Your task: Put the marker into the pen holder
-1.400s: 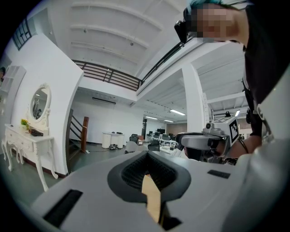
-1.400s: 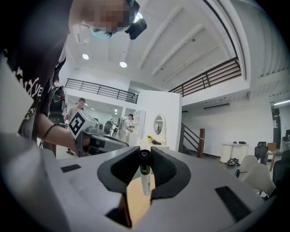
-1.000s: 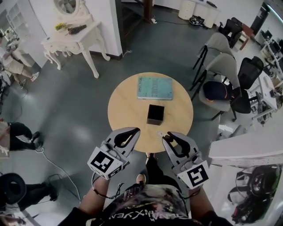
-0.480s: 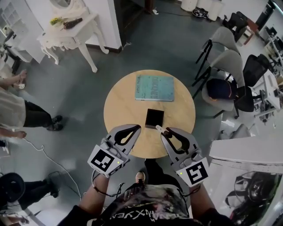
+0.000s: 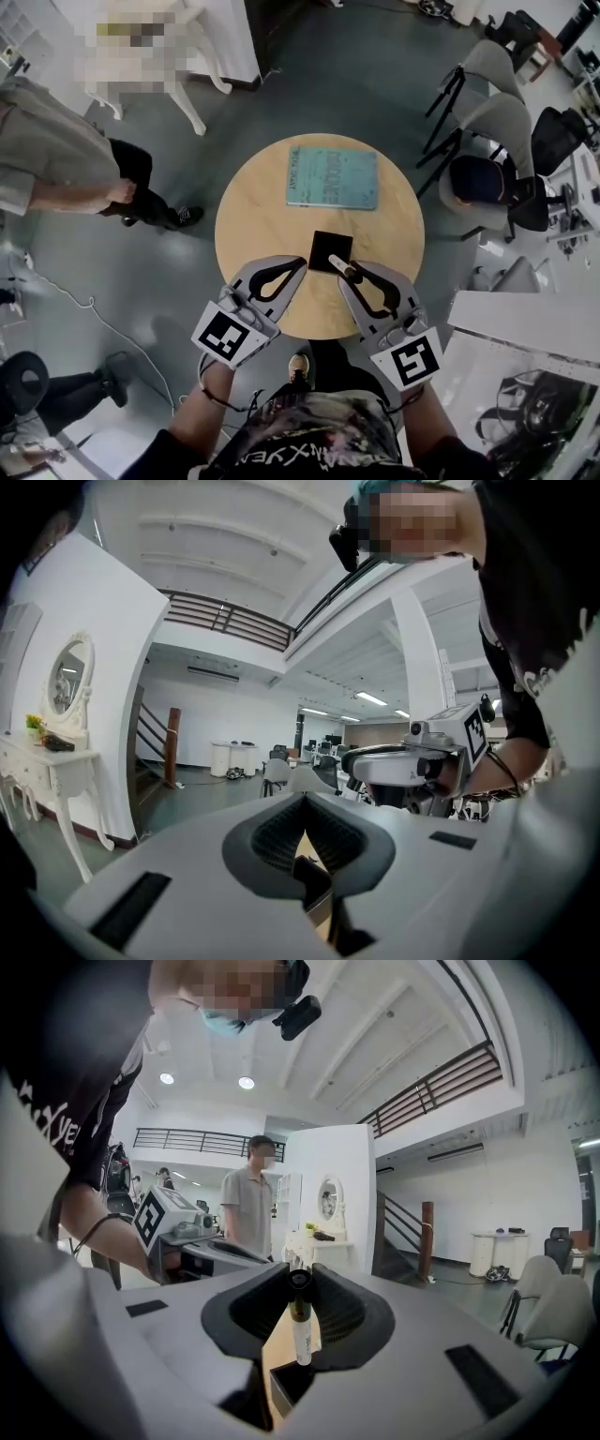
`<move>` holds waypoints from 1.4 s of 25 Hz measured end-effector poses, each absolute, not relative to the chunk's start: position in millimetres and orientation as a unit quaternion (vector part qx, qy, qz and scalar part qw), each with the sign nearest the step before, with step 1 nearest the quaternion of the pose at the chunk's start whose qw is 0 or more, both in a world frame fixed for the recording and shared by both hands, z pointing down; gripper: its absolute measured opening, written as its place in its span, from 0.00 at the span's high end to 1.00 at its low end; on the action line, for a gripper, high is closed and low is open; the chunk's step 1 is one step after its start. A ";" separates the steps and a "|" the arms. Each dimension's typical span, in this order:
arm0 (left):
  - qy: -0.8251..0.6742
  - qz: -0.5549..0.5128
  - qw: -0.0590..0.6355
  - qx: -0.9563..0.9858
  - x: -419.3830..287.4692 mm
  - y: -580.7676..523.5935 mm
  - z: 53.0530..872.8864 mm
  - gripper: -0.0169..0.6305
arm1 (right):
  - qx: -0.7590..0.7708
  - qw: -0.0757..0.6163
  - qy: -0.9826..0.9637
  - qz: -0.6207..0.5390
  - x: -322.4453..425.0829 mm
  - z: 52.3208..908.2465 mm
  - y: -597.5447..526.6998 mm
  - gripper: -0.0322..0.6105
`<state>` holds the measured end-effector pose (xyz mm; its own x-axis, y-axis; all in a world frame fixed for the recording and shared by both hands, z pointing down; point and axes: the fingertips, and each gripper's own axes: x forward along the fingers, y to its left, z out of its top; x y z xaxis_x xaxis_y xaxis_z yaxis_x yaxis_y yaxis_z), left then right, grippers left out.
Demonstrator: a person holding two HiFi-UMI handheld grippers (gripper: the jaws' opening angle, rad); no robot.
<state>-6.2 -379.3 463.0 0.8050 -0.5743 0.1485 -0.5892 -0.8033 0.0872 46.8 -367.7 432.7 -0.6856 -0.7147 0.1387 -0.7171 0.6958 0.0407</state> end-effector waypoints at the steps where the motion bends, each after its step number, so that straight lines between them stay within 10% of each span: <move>1: -0.306 0.052 0.064 0.948 -4.0 -382.7 463.7 0.95 | 0.389 0.071 -0.918 0.009 46.0 435.9 -371.3 0.83; 35: -0.307 0.051 0.066 0.948 11.2 -421.5 556.8 0.95 | 0.393 0.127 -0.909 0.054 47.6 574.3 -411.3 0.83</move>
<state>11.2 -421.5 556.8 0.8068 -0.5747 0.1370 -0.5882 -0.8031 0.0949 47.6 -411.3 574.3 -0.6579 -0.7016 0.2737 -0.7289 0.6846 0.0029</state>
